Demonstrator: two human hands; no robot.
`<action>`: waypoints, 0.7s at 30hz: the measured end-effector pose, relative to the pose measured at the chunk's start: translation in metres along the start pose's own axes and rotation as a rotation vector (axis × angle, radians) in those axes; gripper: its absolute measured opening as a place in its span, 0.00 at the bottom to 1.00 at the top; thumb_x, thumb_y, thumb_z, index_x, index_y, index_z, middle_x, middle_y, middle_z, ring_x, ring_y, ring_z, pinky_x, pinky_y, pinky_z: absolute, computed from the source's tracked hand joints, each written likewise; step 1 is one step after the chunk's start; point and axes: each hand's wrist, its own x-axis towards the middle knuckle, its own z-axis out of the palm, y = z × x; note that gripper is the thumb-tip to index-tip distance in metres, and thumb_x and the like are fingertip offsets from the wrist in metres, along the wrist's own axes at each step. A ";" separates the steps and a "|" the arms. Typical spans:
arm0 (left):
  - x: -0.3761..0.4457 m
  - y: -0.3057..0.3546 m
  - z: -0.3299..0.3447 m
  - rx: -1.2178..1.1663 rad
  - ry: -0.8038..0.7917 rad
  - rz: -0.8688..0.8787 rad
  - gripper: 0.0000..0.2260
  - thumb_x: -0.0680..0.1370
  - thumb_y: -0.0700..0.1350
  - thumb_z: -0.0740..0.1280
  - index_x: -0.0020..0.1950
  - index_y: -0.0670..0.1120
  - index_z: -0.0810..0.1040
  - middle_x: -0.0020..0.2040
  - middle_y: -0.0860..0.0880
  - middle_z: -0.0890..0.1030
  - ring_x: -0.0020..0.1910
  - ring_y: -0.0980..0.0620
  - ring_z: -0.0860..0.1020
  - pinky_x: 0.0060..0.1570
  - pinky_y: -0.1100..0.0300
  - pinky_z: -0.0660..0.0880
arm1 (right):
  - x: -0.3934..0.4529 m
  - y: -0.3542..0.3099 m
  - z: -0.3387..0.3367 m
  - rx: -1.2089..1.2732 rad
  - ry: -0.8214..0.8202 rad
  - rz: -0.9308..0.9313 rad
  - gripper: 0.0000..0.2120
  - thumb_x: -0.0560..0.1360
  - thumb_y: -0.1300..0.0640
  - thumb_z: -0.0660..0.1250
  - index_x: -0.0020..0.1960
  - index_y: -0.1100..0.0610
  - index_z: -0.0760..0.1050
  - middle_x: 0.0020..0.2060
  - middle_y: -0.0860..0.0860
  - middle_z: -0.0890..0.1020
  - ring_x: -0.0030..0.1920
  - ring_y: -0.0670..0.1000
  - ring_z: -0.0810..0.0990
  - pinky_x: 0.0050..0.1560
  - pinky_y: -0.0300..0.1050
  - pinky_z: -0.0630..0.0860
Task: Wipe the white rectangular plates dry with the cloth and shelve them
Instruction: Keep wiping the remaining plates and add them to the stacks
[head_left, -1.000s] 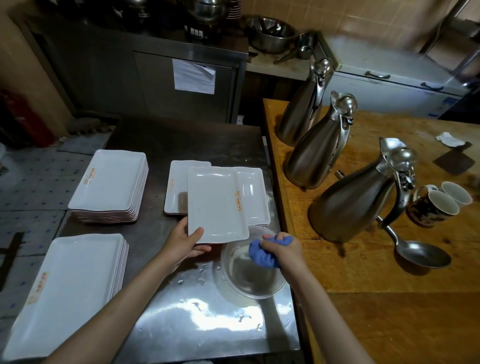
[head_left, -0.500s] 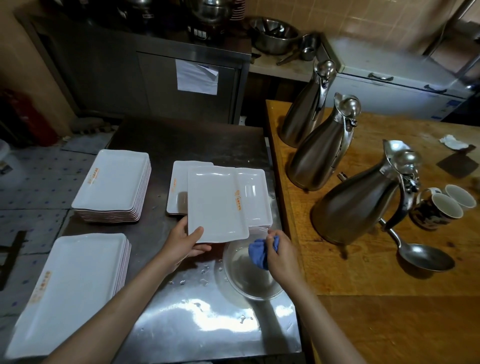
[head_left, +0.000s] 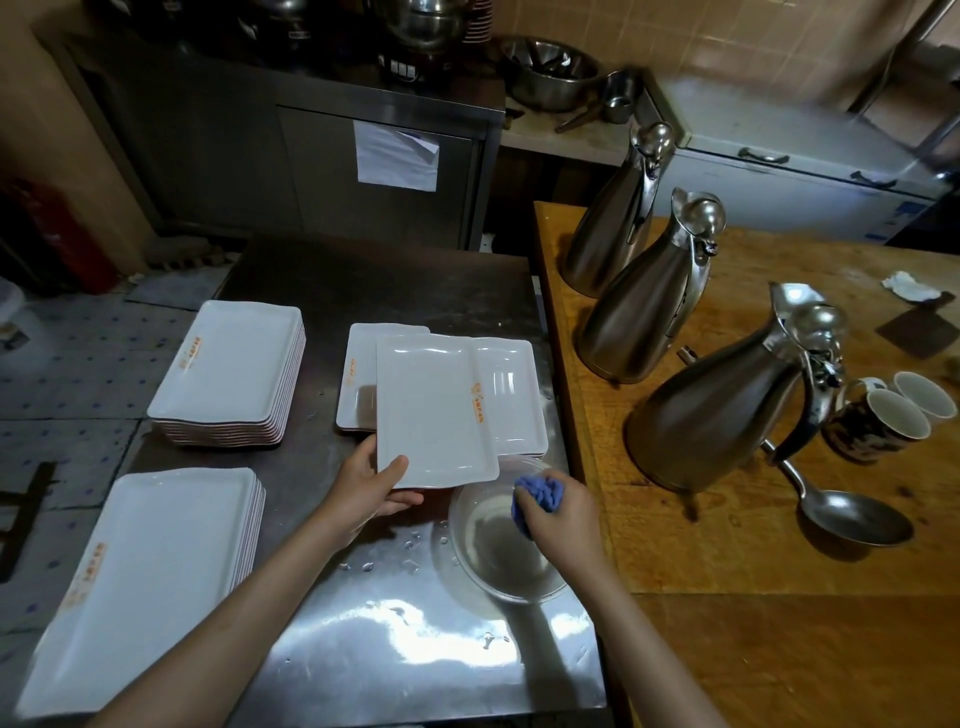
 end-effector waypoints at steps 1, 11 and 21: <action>0.000 0.000 0.000 -0.001 0.000 0.001 0.13 0.81 0.41 0.62 0.64 0.51 0.68 0.52 0.49 0.81 0.33 0.48 0.83 0.46 0.52 0.79 | 0.000 0.001 0.002 -0.041 0.017 -0.022 0.11 0.73 0.60 0.68 0.36 0.50 0.70 0.32 0.43 0.75 0.35 0.42 0.75 0.37 0.35 0.68; -0.002 0.003 -0.002 -0.009 0.002 0.003 0.13 0.81 0.40 0.62 0.65 0.50 0.68 0.53 0.48 0.80 0.32 0.48 0.83 0.39 0.58 0.81 | 0.000 0.010 0.010 0.133 -0.010 0.030 0.15 0.74 0.65 0.67 0.43 0.43 0.76 0.38 0.42 0.80 0.42 0.42 0.80 0.45 0.35 0.75; -0.003 0.005 0.000 0.022 0.009 0.005 0.13 0.81 0.41 0.62 0.64 0.51 0.68 0.54 0.48 0.80 0.34 0.47 0.83 0.46 0.52 0.80 | -0.002 0.006 0.018 -0.036 0.054 0.086 0.23 0.75 0.41 0.54 0.28 0.56 0.62 0.24 0.52 0.68 0.27 0.49 0.68 0.31 0.46 0.64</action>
